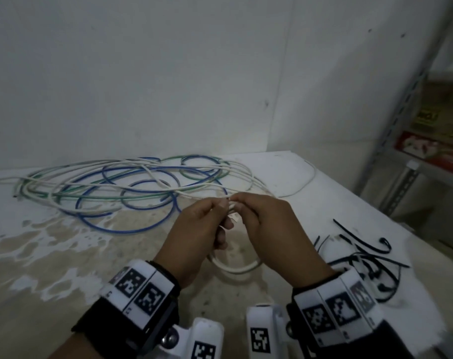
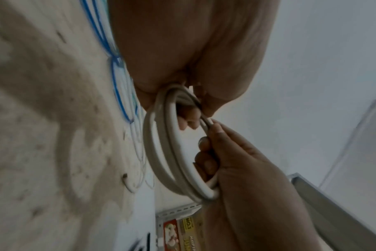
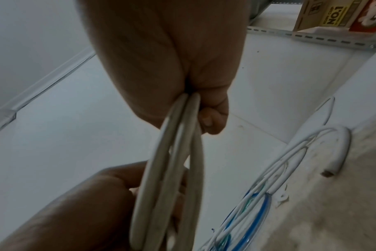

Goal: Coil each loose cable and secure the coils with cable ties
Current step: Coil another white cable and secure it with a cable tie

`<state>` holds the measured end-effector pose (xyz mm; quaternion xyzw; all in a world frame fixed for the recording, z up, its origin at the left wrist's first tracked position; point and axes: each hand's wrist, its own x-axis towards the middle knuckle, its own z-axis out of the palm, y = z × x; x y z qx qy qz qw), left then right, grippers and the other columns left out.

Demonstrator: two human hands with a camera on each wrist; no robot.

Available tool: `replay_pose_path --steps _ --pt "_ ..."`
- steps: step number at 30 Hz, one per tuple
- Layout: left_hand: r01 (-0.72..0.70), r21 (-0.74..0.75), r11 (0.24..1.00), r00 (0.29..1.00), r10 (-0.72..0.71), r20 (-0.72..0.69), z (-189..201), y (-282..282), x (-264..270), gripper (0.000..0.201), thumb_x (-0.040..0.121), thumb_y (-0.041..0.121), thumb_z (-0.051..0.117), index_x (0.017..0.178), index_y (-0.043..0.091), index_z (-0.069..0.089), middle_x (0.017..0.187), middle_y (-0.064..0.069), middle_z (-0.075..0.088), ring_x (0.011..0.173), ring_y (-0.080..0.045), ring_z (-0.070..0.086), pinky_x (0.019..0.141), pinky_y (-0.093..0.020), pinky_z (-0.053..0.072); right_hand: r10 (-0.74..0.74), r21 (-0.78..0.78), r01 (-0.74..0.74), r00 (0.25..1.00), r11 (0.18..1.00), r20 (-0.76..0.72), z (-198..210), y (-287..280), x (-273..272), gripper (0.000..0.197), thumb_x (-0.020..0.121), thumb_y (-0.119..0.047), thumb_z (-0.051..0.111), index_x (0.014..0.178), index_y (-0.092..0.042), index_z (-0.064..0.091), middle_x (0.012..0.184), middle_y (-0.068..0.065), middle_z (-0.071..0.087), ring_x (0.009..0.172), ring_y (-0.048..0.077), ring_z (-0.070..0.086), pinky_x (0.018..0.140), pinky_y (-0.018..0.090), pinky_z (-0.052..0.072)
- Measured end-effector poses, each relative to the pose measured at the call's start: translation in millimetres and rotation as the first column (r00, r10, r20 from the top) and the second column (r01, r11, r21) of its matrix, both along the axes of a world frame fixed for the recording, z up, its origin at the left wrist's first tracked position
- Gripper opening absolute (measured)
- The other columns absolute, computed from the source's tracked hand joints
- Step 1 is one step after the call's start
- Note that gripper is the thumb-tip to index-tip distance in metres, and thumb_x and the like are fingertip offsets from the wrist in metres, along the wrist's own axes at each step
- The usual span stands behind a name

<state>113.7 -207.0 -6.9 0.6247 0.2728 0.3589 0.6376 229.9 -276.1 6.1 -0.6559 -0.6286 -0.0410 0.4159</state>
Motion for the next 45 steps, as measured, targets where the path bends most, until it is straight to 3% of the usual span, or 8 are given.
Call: replay_pose_path --steps 7,11,17,22,25,32,41,45 --pt "0.032 -0.060 0.998 0.999 -0.031 0.012 -4 4 -6 0.024 0.099 0.016 0.047 0.102 0.017 0.071 0.065 -0.001 0.053 0.049 -0.010 0.043 0.048 -0.022 0.042 -0.064 -0.132 0.055 0.996 0.990 -0.063 0 2 -4 0.010 0.096 -0.019 0.049 0.094 -0.015 0.058 0.081 0.002 0.064 0.075 0.015 0.056 0.066 0.024 0.038" --pt "0.063 -0.141 0.988 0.997 -0.057 0.043 -6 6 -9 0.024 0.098 0.012 0.046 0.103 0.009 0.069 0.061 0.000 0.040 0.043 -0.008 0.028 0.039 -0.018 0.028 -0.075 -0.267 0.031 0.985 0.963 -0.154 6 -2 -7 0.015 0.094 -0.031 0.053 0.091 -0.017 0.051 0.078 0.002 0.064 0.067 0.017 0.058 0.064 0.032 0.045" --pt "-0.077 -0.162 0.984 0.996 0.084 0.040 -16 23 -16 0.020 0.098 0.012 0.048 0.107 0.006 0.065 0.059 0.001 0.037 0.040 -0.008 0.024 0.038 -0.019 0.024 -0.268 -0.348 0.246 0.963 0.904 -0.014 39 -31 36 0.016 0.091 -0.035 0.056 0.097 -0.024 0.067 0.091 -0.007 0.066 0.070 0.000 0.052 0.056 0.013 0.034" --pt "-0.122 -0.193 0.974 0.992 0.123 -0.009 -29 34 -16 0.022 0.099 0.014 0.047 0.109 0.012 0.066 0.054 0.005 0.041 0.041 -0.009 0.027 0.039 -0.020 0.026 -0.318 -0.661 0.372 0.925 0.652 0.207 37 -58 68 0.013 0.087 -0.022 0.065 0.090 -0.014 0.074 0.087 -0.002 0.066 0.070 0.004 0.052 0.050 0.005 0.036" --pt "-0.065 -0.215 0.975 0.998 0.069 0.008 -28 31 -14 0.024 0.100 0.013 0.043 0.108 0.018 0.065 0.056 0.004 0.037 0.042 -0.008 0.025 0.040 -0.020 0.024 -0.271 -0.768 0.395 0.917 0.505 0.294 23 -60 69 0.017 0.081 -0.025 0.070 0.092 -0.012 0.074 0.091 0.000 0.068 0.083 0.012 0.060 0.063 0.016 0.044" --pt "0.012 -0.323 0.946 0.998 0.008 0.062 -25 19 -13 0.024 0.100 0.014 0.042 0.101 0.015 0.066 0.061 0.001 0.036 0.041 -0.007 0.026 0.038 -0.018 0.025 -0.172 -0.832 0.420 0.908 0.363 0.383 13 -50 69 0.034 0.067 -0.041 0.080 0.079 -0.009 0.072 0.075 0.001 0.068 0.080 0.018 0.067 0.077 0.031 0.056" --pt "0.002 -0.367 0.930 0.996 0.033 0.088 -27 21 -16 0.023 0.100 0.011 0.042 0.105 0.013 0.064 0.063 0.000 0.038 0.040 -0.006 0.027 0.038 -0.015 0.027 -0.013 -0.823 0.509 0.852 0.252 0.524 0 -32 72 0.030 0.073 -0.018 0.070 0.052 -0.010 0.050 0.056 0.000 0.050 0.062 0.018 0.054 0.064 0.024 0.045" --pt "-0.021 -0.404 0.914 0.989 0.078 0.123 -25 28 -19 0.025 0.099 0.016 0.041 0.110 0.014 0.063 0.060 0.003 0.038 0.039 -0.006 0.027 0.037 -0.017 0.025 -0.062 -0.756 0.525 0.835 0.391 0.547 25 -37 60 0.020 0.082 -0.024 0.064 0.069 -0.010 0.057 0.072 0.000 0.056 0.065 0.013 0.053 0.061 0.021 0.042"
